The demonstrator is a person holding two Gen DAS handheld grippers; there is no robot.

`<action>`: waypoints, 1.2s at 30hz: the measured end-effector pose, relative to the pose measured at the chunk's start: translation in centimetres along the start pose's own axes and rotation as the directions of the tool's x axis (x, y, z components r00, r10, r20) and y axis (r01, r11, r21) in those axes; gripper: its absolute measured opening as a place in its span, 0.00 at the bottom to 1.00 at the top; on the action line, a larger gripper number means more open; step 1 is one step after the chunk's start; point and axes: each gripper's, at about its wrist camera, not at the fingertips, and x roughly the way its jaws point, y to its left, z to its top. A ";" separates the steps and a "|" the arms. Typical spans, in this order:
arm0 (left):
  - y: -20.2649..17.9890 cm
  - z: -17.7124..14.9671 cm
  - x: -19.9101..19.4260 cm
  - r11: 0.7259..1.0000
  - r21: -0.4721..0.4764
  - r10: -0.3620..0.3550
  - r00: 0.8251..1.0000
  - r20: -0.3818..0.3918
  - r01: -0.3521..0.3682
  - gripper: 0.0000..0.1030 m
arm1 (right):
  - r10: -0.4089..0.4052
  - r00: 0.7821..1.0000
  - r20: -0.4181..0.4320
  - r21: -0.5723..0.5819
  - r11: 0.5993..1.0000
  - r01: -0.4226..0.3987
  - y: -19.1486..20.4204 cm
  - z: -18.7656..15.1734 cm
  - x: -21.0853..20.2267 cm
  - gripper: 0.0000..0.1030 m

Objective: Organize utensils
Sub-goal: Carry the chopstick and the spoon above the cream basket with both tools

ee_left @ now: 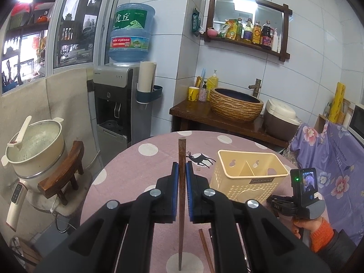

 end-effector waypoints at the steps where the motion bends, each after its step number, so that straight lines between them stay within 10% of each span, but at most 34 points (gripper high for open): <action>1: -0.1 0.0 0.0 1.000 0.002 0.001 1.000 0.001 -0.001 0.07 | 0.005 1.000 -0.001 0.014 1.000 -0.005 -0.2 0.0 -0.1 0.16; 8: 0.3 0.0 -0.1 1.000 -0.006 -0.001 1.000 0.002 0.001 0.07 | 0.116 0.983 0.141 0.053 0.991 -0.125 -1.4 -1.3 -5.5 0.15; 20: 1.1 -0.3 -0.8 1.000 -0.014 0.008 1.000 0.023 -0.008 0.08 | 0.179 0.892 0.415 -0.028 0.982 -0.184 -2.9 -7.4 -18.7 0.15; 36: 0.8 3.2 -2.4 1.000 0.002 0.003 0.997 0.079 -0.003 0.07 | 0.215 0.867 0.449 -0.090 0.977 -0.196 -1.0 -4.3 -23.0 0.16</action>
